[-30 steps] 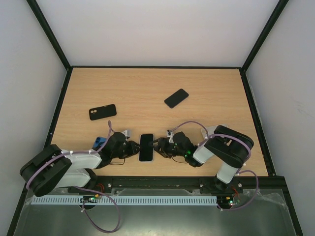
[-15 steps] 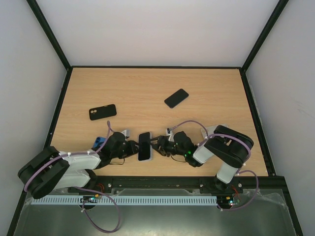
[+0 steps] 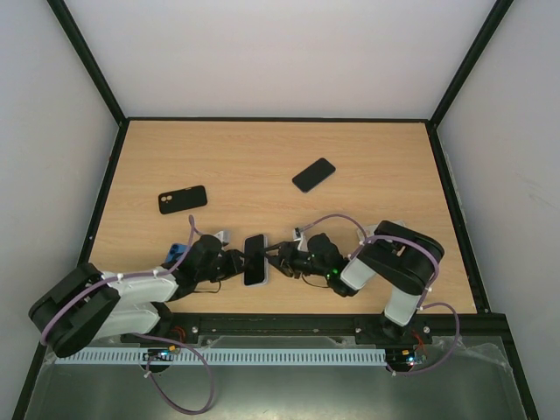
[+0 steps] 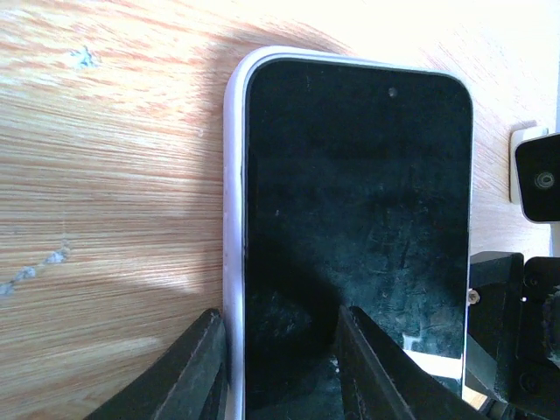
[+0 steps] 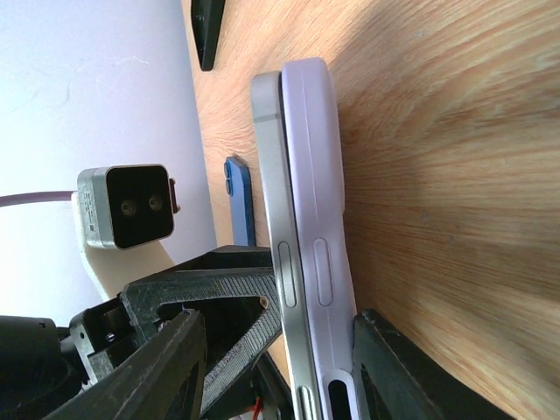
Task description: Put the phone into the phone case
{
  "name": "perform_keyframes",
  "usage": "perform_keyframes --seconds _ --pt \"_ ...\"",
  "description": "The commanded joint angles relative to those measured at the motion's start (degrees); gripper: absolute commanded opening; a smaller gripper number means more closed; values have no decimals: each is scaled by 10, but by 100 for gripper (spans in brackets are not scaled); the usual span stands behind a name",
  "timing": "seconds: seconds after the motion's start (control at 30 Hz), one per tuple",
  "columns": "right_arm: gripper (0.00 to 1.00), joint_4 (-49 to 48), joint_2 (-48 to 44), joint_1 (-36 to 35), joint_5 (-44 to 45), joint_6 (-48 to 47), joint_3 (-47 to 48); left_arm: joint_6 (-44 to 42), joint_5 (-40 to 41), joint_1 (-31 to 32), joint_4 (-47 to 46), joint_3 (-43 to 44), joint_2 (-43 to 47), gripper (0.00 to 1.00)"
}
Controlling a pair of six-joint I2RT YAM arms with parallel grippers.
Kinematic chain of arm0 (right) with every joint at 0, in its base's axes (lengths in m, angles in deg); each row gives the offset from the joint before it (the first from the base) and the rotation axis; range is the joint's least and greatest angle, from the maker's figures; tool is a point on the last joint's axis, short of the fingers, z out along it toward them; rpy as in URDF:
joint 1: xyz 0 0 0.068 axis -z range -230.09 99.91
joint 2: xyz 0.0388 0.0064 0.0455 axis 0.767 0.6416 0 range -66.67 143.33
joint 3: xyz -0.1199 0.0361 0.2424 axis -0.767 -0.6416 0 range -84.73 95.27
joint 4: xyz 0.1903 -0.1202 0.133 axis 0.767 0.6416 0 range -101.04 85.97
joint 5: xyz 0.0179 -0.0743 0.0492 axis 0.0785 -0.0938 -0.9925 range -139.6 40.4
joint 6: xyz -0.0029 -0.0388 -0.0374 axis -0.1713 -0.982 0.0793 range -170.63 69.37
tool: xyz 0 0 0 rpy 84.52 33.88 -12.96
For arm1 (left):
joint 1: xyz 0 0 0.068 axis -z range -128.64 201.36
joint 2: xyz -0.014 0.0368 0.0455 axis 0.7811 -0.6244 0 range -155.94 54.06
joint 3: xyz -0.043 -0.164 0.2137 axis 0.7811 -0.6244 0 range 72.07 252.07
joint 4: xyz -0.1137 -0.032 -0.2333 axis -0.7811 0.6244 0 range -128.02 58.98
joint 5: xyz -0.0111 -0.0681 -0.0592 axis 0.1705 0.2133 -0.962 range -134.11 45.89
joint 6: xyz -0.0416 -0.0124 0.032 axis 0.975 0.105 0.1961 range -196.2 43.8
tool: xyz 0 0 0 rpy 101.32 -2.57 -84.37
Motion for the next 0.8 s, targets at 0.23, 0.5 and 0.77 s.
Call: perform_keyframes --seconds 0.23,0.5,0.77 --pt "42 -85 31 -13 -62 5 53 -8 -36 8 0 -7 25 38" --pt "31 -93 40 -13 -55 8 44 -9 -33 8 1 -9 30 37" --pt "2 -77 41 -13 -39 -3 36 -11 -30 8 7 -8 23 37"
